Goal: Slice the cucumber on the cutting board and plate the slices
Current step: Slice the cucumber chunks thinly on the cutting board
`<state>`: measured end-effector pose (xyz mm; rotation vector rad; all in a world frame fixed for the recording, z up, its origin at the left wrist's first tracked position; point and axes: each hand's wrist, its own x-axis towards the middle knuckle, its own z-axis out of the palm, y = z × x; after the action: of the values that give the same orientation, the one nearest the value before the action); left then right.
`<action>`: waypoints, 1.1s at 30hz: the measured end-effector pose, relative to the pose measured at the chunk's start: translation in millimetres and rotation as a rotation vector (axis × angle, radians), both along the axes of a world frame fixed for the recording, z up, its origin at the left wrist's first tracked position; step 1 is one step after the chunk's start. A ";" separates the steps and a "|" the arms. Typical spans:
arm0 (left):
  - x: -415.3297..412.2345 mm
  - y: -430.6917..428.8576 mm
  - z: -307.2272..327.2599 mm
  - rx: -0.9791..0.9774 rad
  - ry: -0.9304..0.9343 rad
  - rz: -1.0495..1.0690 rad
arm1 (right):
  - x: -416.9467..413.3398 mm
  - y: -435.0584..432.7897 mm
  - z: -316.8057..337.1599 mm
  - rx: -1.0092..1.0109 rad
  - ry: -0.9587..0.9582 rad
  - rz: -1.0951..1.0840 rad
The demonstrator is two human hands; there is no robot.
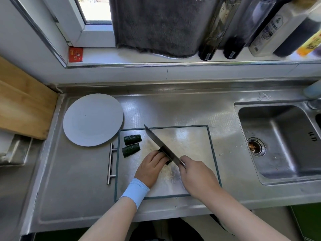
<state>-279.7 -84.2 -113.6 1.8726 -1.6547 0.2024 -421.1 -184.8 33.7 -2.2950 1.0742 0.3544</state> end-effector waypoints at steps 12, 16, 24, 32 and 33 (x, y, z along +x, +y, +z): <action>0.9 1.0 -2.7 0.020 0.024 -0.005 | 4.1 -1.0 17.5 0.016 0.084 0.019; 0.8 1.8 -4.0 0.026 0.032 -0.007 | 8.3 -1.8 19.7 0.027 0.112 0.027; 1.0 0.8 -3.7 0.003 0.030 0.000 | 26.4 -5.0 16.6 0.056 0.201 0.034; 1.7 1.1 -8.2 0.006 0.036 0.002 | 26.8 -8.4 11.8 0.090 0.223 0.035; 1.7 1.2 -8.6 0.006 0.036 0.002 | 27.2 -8.0 10.7 0.087 0.225 0.035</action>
<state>-278.1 -83.0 -122.2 1.8712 -1.6312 0.1643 -393.9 -192.8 44.3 -2.2370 1.1039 0.6734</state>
